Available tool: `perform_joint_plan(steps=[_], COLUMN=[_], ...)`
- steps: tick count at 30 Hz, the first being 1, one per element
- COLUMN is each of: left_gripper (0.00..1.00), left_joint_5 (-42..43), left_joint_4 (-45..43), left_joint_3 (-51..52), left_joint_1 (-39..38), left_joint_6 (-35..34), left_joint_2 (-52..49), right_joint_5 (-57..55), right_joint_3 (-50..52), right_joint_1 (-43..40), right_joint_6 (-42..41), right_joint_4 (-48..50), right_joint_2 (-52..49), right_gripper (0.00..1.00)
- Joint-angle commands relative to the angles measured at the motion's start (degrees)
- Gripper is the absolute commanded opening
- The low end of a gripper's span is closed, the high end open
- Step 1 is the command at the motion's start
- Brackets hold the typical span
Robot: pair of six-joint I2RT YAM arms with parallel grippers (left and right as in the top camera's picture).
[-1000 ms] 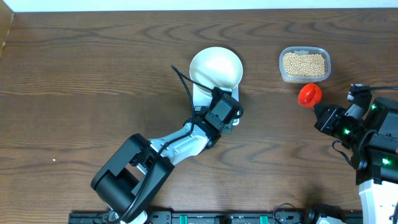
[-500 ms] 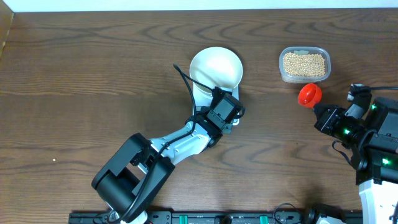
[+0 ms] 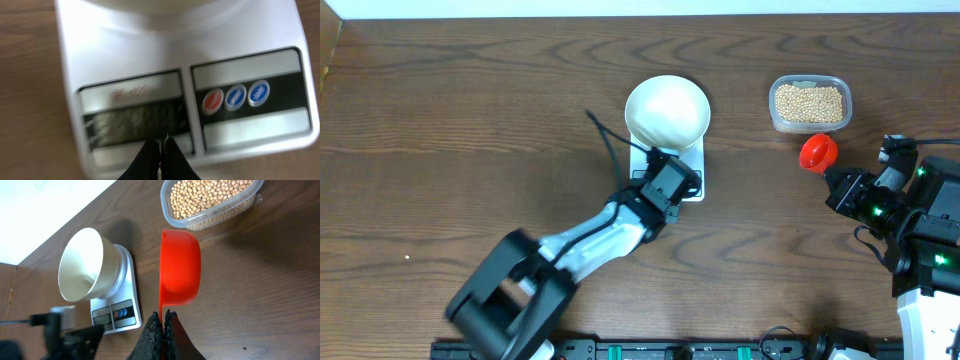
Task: Scoop item into bowl and weigh 50g on scale
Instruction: 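Lift the left gripper off the scale and pull it back left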
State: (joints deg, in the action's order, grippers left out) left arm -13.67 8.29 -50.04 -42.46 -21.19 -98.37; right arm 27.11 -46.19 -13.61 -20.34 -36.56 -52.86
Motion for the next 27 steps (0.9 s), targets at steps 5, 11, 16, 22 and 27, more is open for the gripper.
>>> perform_joint_plan(steps=[5, 11, 16, 22, 27], left_gripper=[0.07, 0.07, 0.07, 0.07, 0.07], left_joint_5=[3.17, -3.21, -12.39, -19.78, -20.44], left_joint_4=[4.28, 8.9, 11.23, 7.63, 3.48], left_joint_3=[0.31, 0.31, 0.31, 0.31, 0.31], left_joint_1=[0.33, 1.42, 7.96, 19.1, 27.26], left_joint_6=[-0.5, -0.48, 0.92, 4.94, 5.09], left_joint_2=[24.39, 41.07, 49.96, 50.47, 47.23], right_joint_5=[-0.24, -2.89, -5.31, -6.64, -11.28], right_joint_3=[-0.94, -0.94, -0.94, -0.96, -1.31], right_joint_1=[-0.39, -0.39, -0.39, -0.39, -0.39], right_joint_6=[0.7, 0.7, 0.72, 0.7, -4.7], right_joint_4=[0.13, 1.01, 6.51, 17.22, 25.66], right_joint_2=[0.09, 0.04, -0.74, -3.98, -7.21], right_gripper=[0.01, 0.01, 0.01, 0.01, 0.01])
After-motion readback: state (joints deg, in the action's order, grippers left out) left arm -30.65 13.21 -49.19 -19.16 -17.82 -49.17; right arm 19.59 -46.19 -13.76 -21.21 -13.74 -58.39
